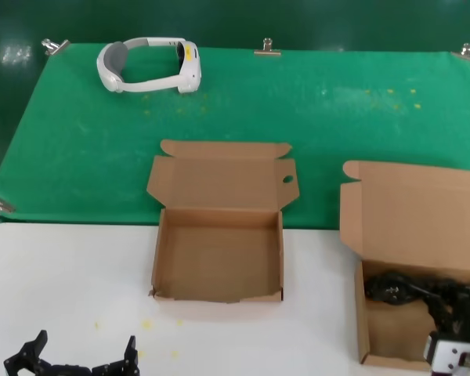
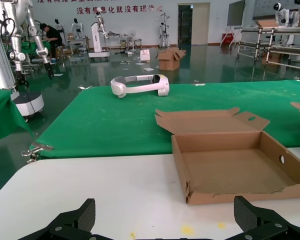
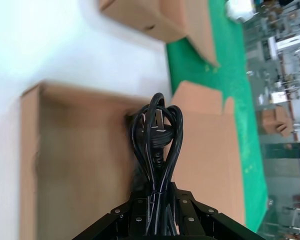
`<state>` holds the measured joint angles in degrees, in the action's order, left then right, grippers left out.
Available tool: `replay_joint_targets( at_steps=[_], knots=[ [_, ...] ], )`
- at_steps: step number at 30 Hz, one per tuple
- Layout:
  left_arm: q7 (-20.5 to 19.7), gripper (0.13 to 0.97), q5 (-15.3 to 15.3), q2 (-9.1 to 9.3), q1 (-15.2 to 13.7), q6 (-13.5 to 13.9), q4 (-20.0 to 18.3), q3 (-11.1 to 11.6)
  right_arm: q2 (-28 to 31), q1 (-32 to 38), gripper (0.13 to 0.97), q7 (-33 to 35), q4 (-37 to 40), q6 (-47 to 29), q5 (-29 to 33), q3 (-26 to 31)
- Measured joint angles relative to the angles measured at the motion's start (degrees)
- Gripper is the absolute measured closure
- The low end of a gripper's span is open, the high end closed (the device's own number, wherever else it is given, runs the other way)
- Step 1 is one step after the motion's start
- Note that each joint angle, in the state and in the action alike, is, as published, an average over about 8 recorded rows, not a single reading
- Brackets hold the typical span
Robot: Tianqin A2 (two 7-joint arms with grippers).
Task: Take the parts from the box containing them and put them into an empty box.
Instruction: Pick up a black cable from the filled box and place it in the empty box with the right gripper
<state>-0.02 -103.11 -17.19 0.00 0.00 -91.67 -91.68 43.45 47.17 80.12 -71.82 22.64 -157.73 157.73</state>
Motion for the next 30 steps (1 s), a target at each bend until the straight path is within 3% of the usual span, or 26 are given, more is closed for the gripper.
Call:
replay_joint_targets(
  at_steps=[6,11,30],
  knots=[
    [0.0,0.132,0.0,0.0,0.0,0.0,0.0,0.0,1.34,0.59,0.876,-1.07,-6.62,3.41,0.0,0.0],
    [0.0,0.132,0.0,0.0,0.0,0.0,0.0,0.0,-0.83,1.95,0.876,-0.54,-8.22,3.96,0.0,0.0],
    [0.0,0.132,0.0,0.0,0.0,0.0,0.0,0.0,-21.58,9.63,0.878,7.38,4.04,-3.52,0.0,-0.01]
  ],
)
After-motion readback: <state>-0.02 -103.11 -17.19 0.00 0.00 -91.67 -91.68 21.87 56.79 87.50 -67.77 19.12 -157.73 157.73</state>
